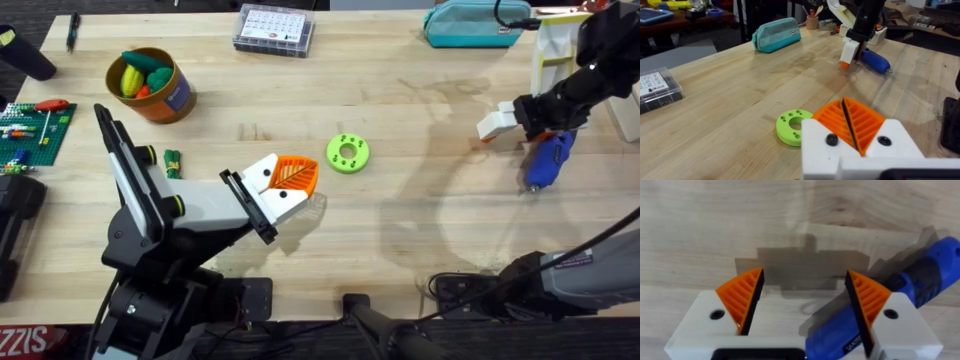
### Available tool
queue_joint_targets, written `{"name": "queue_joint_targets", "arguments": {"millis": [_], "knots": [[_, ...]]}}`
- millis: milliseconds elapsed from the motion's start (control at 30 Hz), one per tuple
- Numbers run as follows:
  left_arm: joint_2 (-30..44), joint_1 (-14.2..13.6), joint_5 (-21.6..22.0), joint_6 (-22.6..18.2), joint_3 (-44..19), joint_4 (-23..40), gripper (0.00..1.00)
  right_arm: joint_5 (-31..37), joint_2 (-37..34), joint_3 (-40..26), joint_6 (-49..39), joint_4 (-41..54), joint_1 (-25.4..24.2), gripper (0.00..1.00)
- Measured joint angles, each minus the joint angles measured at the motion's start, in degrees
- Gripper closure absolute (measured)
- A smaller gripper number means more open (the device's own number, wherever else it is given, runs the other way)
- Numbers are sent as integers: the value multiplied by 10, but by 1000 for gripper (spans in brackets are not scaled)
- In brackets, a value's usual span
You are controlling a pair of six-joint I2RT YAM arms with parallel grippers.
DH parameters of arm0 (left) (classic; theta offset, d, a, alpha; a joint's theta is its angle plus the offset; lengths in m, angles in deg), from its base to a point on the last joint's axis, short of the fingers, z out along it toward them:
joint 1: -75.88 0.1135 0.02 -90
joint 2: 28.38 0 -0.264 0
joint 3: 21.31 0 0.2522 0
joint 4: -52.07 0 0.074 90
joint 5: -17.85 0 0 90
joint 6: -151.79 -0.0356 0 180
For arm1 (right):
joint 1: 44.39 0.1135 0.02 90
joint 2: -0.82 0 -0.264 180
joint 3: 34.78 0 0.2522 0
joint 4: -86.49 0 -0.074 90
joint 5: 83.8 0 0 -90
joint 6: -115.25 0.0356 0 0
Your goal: Pick up the gripper from the table and insert it into the empty holder that is missing its gripper. Then pick up a screw, insert it into the mounting hole, and use the screwdriver to tighten it. Finally, clean up the table by picking up the vegetable and placing it into the bucket.
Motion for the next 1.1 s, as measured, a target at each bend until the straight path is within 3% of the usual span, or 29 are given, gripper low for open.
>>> {"name": "queue_joint_targets", "arguments": {"millis": [133, 267, 467, 633, 800, 1100], "knots": [[0, 0, 0, 0, 0, 3, 991, -5, -2, 0, 3, 3, -1, 13], [0, 0, 0, 0, 0, 3, 991, -67, -2, -8, 12, 8, -1, 13], [0, 0, 0, 0, 0, 3, 991, -97, -1, -88, 55, 25, 1, 13], [0, 0, 0, 0, 0, 3, 991, -49, 13, -163, 98, 84, 2, 13], [0, 0, 0, 0, 0, 3, 991, 38, 37, -184, 162, 116, -8, 13], [0, 0, 0, 0, 0, 3, 991, 81, 19, -185, 214, 137, -102, 13]]}}
